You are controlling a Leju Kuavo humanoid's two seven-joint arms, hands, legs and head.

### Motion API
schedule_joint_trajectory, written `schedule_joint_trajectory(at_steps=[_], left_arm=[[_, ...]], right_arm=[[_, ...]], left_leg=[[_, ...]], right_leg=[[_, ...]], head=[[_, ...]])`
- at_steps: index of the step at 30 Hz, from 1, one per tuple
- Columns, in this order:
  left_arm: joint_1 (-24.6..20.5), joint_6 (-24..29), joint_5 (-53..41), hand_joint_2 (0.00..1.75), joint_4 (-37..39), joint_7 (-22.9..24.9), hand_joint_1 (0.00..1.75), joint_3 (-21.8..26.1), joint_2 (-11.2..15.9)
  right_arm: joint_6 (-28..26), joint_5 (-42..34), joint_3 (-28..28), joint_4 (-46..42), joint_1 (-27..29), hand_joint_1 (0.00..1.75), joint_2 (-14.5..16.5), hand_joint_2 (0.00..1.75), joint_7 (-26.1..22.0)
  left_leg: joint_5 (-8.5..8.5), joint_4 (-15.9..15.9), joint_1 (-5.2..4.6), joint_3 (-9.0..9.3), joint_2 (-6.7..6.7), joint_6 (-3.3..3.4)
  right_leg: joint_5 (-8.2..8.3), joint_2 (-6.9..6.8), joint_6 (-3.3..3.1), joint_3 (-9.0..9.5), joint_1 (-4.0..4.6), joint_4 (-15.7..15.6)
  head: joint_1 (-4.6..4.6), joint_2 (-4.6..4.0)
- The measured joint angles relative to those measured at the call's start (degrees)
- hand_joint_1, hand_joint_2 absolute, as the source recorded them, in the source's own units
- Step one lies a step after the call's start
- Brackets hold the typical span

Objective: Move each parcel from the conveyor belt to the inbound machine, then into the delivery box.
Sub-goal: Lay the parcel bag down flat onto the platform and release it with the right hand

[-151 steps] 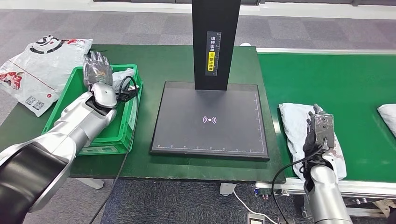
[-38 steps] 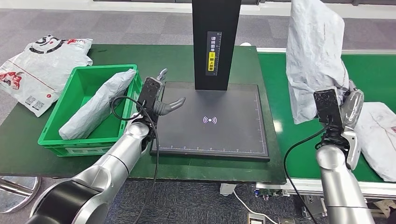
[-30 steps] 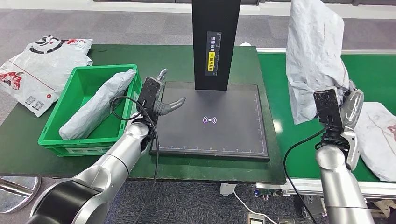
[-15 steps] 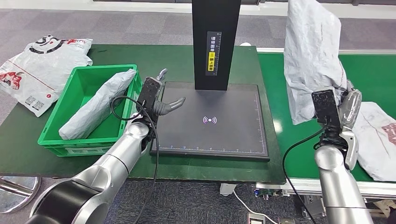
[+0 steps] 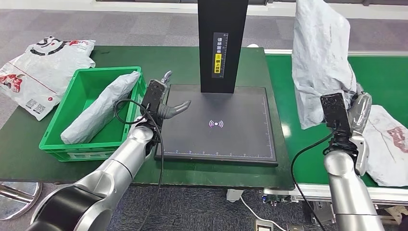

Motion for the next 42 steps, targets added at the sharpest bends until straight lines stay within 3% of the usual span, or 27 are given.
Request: schedule_joint_trajectory(at_steps=[4, 6, 9, 13, 25, 29, 35, 40, 42], left_arm=[[-0.33, 1.81, 0.61, 1.75, -0.06, 0.33, 0.0, -0.02, 0.18], [-0.63, 1.87, 0.69, 1.75, -0.07, 0.48, 0.0, -0.07, 0.02], [-0.73, 1.98, 0.75, 1.75, -0.05, 0.55, 0.0, -0.15, -0.04], [-0.73, 2.17, 0.88, 1.75, -0.03, 0.56, 0.0, -0.16, 0.52], [-0.73, 2.03, 0.95, 1.75, -0.02, 0.79, 0.0, -0.22, 0.63], [-0.73, 1.8, 1.23, 1.75, -0.02, 0.91, 0.0, -0.26, 0.64], [-0.72, 3.37, 0.5, 1.75, -0.04, 0.78, 0.0, -0.97, 0.68], [-0.68, 4.4, -0.52, 1.75, -0.13, -0.2, 0.0, -1.76, 0.75], [-0.67, 4.57, -0.66, 1.75, -0.26, -0.4, 0.0, -2.22, 0.76]], right_arm=[[24.62, 1.43, 10.98, 14.74, -5.5, 1.75, 5.37, 1.75, -2.15], [31.72, 1.14, 16.12, 21.29, -6.3, 1.75, 7.96, 1.75, -3.54], [29.91, 0.02, 19.85, 27.16, -7.57, 1.75, 9.9, 1.75, -4.38], [28.51, -0.63, 22.31, 31.41, -9.46, 1.75, 10.4, 1.75, -4.32], [28.25, -1.01, 24.52, 34.82, -10.86, 1.75, 11.14, 1.75, -4.27], [27.93, -1.16, 24.74, 34.89, -10.85, 0.0, 11.14, 1.75, -3.85], [22.63, -2.45, 24.89, 34.89, -10.59, 0.0, 11.12, 1.75, -1.66], [16.38, -5.91, 24.89, 33.68, -9.57, 0.0, 11.02, 1.75, -3.94], [15.41, -7.27, 24.89, 32.44, -9.07, 0.0, 11.0, 0.87, -5.01]], left_leg=[[-0.18, -0.01, 0.14, 0.56, 0.8, -0.22], [0.0, -0.04, 0.15, 0.52, 0.5, -0.23], [0.29, -0.14, 0.16, 0.25, -0.33, -0.34], [0.29, -0.16, 0.18, 0.22, -0.34, -0.37], [0.25, -0.15, 0.15, 0.25, -0.3, -0.33], [0.25, -0.15, 0.15, 0.26, -0.28, -0.33], [0.25, -0.15, 0.15, 0.27, -0.26, -0.33], [0.25, -0.15, 0.15, 0.26, -0.26, -0.34], [0.24, -0.15, 0.15, 0.26, -0.24, -0.34]], right_leg=[[0.03, 0.73, -0.26, 0.05, 0.14, -0.03], [0.02, 0.45, -0.32, 0.03, 0.15, -0.02], [-0.07, -0.37, -0.41, -0.03, 0.17, 0.06], [-0.09, -0.37, -0.45, -0.04, 0.18, 0.07], [-0.09, -0.34, -0.44, -0.04, 0.16, 0.05], [-0.09, -0.31, -0.44, -0.04, 0.16, 0.05], [-0.09, -0.29, -0.44, -0.04, 0.15, 0.05], [-0.08, -0.29, -0.44, -0.05, 0.15, 0.05], [-0.08, -0.28, -0.44, -0.06, 0.16, 0.05]], head=[[-0.01, -0.01], [-0.03, -0.01], [-0.02, -0.01], [-0.02, -0.01], [-0.03, -0.02], [-0.03, -0.01], [-0.03, 0.0], [-0.02, -0.01], [-0.02, -0.01]])
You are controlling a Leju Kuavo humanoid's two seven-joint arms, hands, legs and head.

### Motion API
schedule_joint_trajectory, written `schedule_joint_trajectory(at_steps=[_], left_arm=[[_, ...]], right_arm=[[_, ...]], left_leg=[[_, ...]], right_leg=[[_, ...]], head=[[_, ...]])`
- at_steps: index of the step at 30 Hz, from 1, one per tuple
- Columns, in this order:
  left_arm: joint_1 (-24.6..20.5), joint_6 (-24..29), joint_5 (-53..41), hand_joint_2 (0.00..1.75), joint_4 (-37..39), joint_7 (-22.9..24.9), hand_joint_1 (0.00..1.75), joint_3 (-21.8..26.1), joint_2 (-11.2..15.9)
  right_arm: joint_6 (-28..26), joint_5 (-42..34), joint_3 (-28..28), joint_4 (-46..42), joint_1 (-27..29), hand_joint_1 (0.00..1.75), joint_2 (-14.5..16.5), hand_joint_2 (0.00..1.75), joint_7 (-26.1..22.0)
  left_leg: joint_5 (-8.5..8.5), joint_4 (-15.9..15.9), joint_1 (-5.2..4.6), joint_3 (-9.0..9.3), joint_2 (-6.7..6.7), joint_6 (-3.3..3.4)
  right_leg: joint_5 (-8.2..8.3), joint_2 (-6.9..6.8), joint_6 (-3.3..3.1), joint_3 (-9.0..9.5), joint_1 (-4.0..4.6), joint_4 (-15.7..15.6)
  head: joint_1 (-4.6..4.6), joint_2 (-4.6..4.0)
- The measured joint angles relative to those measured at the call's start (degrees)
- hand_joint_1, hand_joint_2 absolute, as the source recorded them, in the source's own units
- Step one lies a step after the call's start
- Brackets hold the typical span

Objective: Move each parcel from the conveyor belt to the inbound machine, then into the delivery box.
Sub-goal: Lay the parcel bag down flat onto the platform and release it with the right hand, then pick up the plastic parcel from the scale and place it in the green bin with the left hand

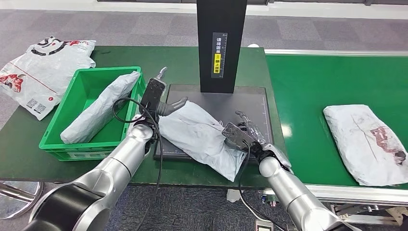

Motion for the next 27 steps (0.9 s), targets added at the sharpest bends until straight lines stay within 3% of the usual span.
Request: schedule_joint_trajectory(at_steps=[2, 18, 21, 27], left_arm=[[-0.01, 0.0, 0.01, 1.75, -0.12, -0.07, 0.0, -0.34, -0.01], [-0.04, 0.15, -0.09, 1.75, -0.1, 0.32, 0.0, -1.25, 0.05], [-0.08, 1.13, -1.78, 1.75, 0.08, 1.74, 0.0, -2.1, 0.06], [-0.6, 5.48, -15.54, 1.75, 1.97, 10.34, 0.0, -13.33, -0.85]], right_arm=[[-0.36, -0.98, 0.0, -1.36, 0.41, 0.0, -0.04, 0.0, -0.53], [0.23, -2.72, -0.04, -3.44, 0.88, 0.0, -0.46, 0.0, -1.75], [-0.66, -4.52, -0.43, -3.86, 1.07, 0.0, -0.48, 0.0, -3.86], [-10.38, -12.12, -6.73, -7.97, 1.29, 0.0, -1.3, 0.0, -11.47]], left_leg=[[-0.01, 0.0, 0.0, 0.0, 0.02, -0.01], [-0.02, 0.0, 0.0, 0.0, 0.05, -0.02], [-0.02, 0.0, 0.0, 0.0, 0.04, -0.02], [-0.05, 0.01, -0.04, 0.0, 0.11, 0.0]], right_leg=[[0.0, 0.02, 0.0, -0.02, 0.0, 0.0], [0.0, 0.04, 0.0, -0.03, 0.0, 0.0], [0.0, 0.04, 0.0, -0.03, -0.01, 0.0], [0.01, 0.15, 0.0, -0.04, -0.04, 0.0]], head=[[-0.01, -0.01], [-0.01, 0.01], [0.0, 0.01], [-0.01, 0.0]])
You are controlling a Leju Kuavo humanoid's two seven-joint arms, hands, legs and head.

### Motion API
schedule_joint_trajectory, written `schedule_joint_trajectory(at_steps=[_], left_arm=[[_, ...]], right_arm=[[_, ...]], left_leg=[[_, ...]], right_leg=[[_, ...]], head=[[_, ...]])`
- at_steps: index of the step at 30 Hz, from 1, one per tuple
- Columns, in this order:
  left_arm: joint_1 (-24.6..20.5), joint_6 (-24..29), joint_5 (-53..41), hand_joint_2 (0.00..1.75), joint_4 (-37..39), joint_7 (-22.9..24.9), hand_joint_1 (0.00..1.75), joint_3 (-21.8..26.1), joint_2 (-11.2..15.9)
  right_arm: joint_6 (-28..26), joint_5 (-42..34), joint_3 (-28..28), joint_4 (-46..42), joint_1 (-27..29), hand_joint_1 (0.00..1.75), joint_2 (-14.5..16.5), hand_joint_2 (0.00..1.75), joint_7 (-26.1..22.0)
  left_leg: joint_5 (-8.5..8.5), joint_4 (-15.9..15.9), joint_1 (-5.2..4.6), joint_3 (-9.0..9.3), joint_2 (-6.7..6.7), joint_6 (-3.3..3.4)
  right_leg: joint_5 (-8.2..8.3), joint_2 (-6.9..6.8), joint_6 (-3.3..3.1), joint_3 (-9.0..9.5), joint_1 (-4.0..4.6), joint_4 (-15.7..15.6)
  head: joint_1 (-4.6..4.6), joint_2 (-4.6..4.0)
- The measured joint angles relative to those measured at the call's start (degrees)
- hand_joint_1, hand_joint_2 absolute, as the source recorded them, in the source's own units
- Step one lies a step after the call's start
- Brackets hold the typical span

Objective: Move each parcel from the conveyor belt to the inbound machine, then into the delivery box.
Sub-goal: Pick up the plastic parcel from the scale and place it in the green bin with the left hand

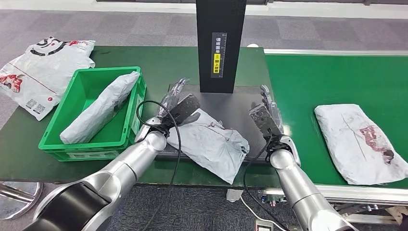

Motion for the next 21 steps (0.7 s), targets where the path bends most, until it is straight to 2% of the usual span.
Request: schedule_joint_trajectory(at_steps=[5, 12, 14, 17, 21], left_arm=[[-0.33, 0.51, -2.63, 1.75, 0.53, 1.05, 0.0, -1.96, -0.25], [-0.42, 1.41, -10.15, 1.75, 1.6, 5.53, 0.0, -6.88, -1.35], [-0.46, -0.44, -14.34, 1.75, 2.01, 7.87, 0.0, -9.09, -1.55], [-0.41, -6.01, -21.64, 1.75, 2.8, 11.18, 0.0, -14.05, -1.85], [-0.24, -13.78, -28.12, 1.75, 3.72, 11.65, 0.0, -20.99, -2.63]], right_arm=[[-1.46, -1.83, -1.27, -0.33, 0.02, 0.0, -0.27, 0.0, -0.03], [-4.61, -5.67, -5.25, 0.47, -1.66, 0.0, -1.89, 0.0, -1.02], [-4.74, -6.08, -6.3, 1.16, -2.61, 0.0, -2.18, 0.0, -1.25], [-4.35, -6.43, -7.69, 1.92, -3.55, 0.0, -2.26, 0.0, -1.42], [-3.35, -6.44, -9.36, 2.09, -3.96, 0.0, -2.26, 0.0, -1.36]], left_leg=[[-0.01, 0.0, 0.0, 0.01, 0.07, 0.0], [-0.02, 0.0, -0.02, -0.02, 0.07, 0.01], [-0.03, 0.0, -0.03, -0.01, 0.07, 0.02], [-0.03, 0.0, -0.03, -0.01, 0.07, 0.03], [-0.04, 0.0, -0.03, 0.0, 0.05, 0.03]], right_leg=[[0.0, 0.06, 0.0, -0.03, 0.01, 0.0], [0.01, 0.07, 0.01, -0.03, -0.02, 0.0], [0.02, 0.08, 0.01, -0.03, -0.03, 0.0], [0.02, 0.06, 0.02, -0.03, -0.03, 0.0], [0.01, 0.04, 0.02, 0.0, -0.03, 0.0]], head=[[-0.01, 0.0], [0.02, 0.01], [0.01, 0.0], [0.01, 0.0], [0.01, -0.01]])
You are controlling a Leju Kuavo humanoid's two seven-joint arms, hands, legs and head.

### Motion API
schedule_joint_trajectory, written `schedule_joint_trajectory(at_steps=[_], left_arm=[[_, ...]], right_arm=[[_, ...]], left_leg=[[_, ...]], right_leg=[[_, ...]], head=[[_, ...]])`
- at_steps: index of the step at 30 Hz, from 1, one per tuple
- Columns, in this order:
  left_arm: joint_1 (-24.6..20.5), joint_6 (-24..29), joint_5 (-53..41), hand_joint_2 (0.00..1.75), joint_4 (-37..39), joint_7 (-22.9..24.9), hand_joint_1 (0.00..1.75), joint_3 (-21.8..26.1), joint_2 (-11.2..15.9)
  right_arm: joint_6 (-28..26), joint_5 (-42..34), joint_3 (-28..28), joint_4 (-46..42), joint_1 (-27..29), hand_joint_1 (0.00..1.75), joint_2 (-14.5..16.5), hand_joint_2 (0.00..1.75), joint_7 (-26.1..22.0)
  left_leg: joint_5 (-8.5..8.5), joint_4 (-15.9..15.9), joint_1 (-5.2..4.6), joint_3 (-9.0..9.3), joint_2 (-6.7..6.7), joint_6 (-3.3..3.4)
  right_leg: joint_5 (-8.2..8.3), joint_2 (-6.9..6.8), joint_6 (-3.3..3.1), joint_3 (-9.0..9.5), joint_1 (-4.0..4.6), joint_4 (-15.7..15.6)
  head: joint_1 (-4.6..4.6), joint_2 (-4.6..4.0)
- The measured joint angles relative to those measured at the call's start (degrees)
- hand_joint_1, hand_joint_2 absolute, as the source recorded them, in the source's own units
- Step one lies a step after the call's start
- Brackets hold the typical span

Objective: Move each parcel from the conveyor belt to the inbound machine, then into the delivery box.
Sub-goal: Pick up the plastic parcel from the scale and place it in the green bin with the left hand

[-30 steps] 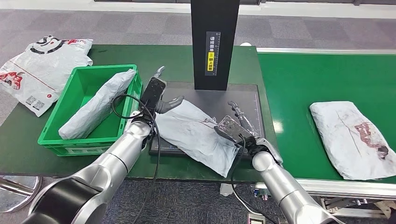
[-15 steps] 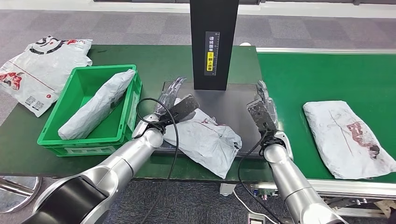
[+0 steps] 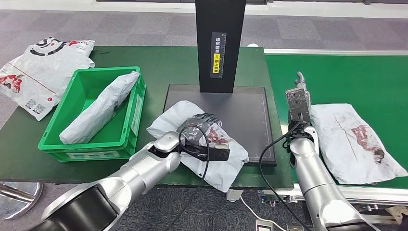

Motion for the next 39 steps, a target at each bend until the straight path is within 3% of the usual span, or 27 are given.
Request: schedule_joint_trajectory(at_steps=[3, 4, 8, 9, 13, 21, 39], left_arm=[[-0.1, -1.92, -2.8, 1.75, 0.34, -0.15, 0.0, -4.04, -0.72], [-0.1, -2.28, -3.51, 1.75, 0.45, -0.17, 0.08, -5.12, -0.92], [0.23, -3.87, -6.18, 1.75, 0.9, -0.07, 1.69, -8.84, -1.5], [0.39, -4.58, -6.66, 1.75, 1.02, -0.07, 1.75, -9.6, -1.59], [0.86, -7.36, -7.79, 1.75, 1.5, -0.1, 1.75, -11.55, -1.98], [1.27, -7.42, -7.72, 1.75, 1.76, -0.15, 1.75, -12.04, -2.61], [1.4, -7.38, -7.67, 1.75, 1.76, -0.17, 1.75, -12.48, -2.97]], right_arm=[[0.47, 0.01, -0.99, -0.01, -0.11, 0.0, -0.13, 0.0, 0.17], [0.65, 0.05, -1.28, -0.04, -0.09, 0.0, -0.18, 0.0, 0.21], [1.34, 0.19, -2.46, -1.16, 1.01, 0.0, -0.35, 0.0, 0.21], [1.55, 0.18, -2.8, -1.67, 1.53, 0.0, -0.41, 0.0, 0.21], [2.22, 0.38, -3.83, -3.78, 3.37, 0.0, -0.55, 0.0, 0.45], [2.07, 2.2, -4.68, -7.81, 6.67, 0.0, -0.59, 0.0, 1.31], [2.07, 2.25, -4.69, -9.11, 7.42, 0.0, -0.7, 0.0, 1.42]], left_leg=[[-0.04, -0.01, 0.0, 0.12, -0.05, 0.02], [-0.07, -0.01, 0.0, 0.18, -0.06, 0.03], [-0.28, -0.03, 0.0, 0.63, -0.07, 0.13], [-0.35, -0.04, 0.0, 0.8, -0.09, 0.18], [-0.53, -0.05, 0.0, 1.4, -0.22, 0.25], [-0.59, -0.04, -0.02, 1.65, -0.19, 0.28], [-0.67, -0.04, -0.01, 1.66, -0.19, 0.22]], right_leg=[[-0.06, -0.06, 0.03, 0.16, 0.0, 0.0], [-0.09, -0.07, 0.04, 0.23, 0.0, 0.0], [-0.27, -0.12, 0.16, 0.72, -0.01, -0.07], [-0.36, -0.16, 0.19, 0.92, -0.02, -0.09], [-0.62, -0.33, 0.26, 1.59, -0.04, -0.12], [-0.63, -0.3, 0.28, 1.83, -0.08, -0.13], [-0.69, -0.3, 0.25, 1.82, -0.07, -0.13]], head=[[0.0, 0.01], [-0.01, 0.01], [-0.01, 0.01], [0.0, 0.01], [0.0, 0.0], [0.01, 0.01], [0.0, 0.01]])
